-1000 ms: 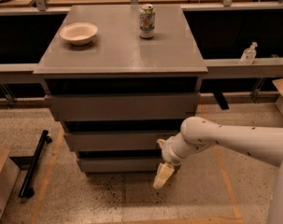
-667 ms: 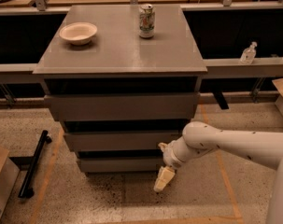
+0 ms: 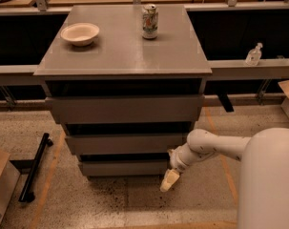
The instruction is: Open bottom drawer
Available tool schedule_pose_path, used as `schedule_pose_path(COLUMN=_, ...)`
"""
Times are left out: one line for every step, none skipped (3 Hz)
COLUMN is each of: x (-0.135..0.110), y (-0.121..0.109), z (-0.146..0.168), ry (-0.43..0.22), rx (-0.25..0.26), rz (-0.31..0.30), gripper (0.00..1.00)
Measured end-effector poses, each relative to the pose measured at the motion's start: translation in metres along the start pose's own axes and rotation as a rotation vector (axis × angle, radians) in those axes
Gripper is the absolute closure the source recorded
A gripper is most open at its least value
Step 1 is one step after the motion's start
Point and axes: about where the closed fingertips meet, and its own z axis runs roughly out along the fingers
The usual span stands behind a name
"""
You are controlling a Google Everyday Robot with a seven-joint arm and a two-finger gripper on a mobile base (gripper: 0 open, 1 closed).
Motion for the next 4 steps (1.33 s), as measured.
schedule_pose_path(x=0.004, y=0.002, z=0.005, ry=0.006, rx=-0.009, rz=0.003, gripper=0.0)
schedule_pose_path(x=0.011, y=-0.004, z=0.021, ry=-0.036, rx=-0.022, rz=0.007, gripper=0.0)
schedule_pose_path(x=0.024, y=-0.017, z=0.046, ry=-0.096, rx=-0.049, rz=0.017, gripper=0.0)
schedule_pose_path(x=0.039, y=-0.031, z=0.069, ry=-0.147, rx=-0.071, rz=0.045, gripper=0.0)
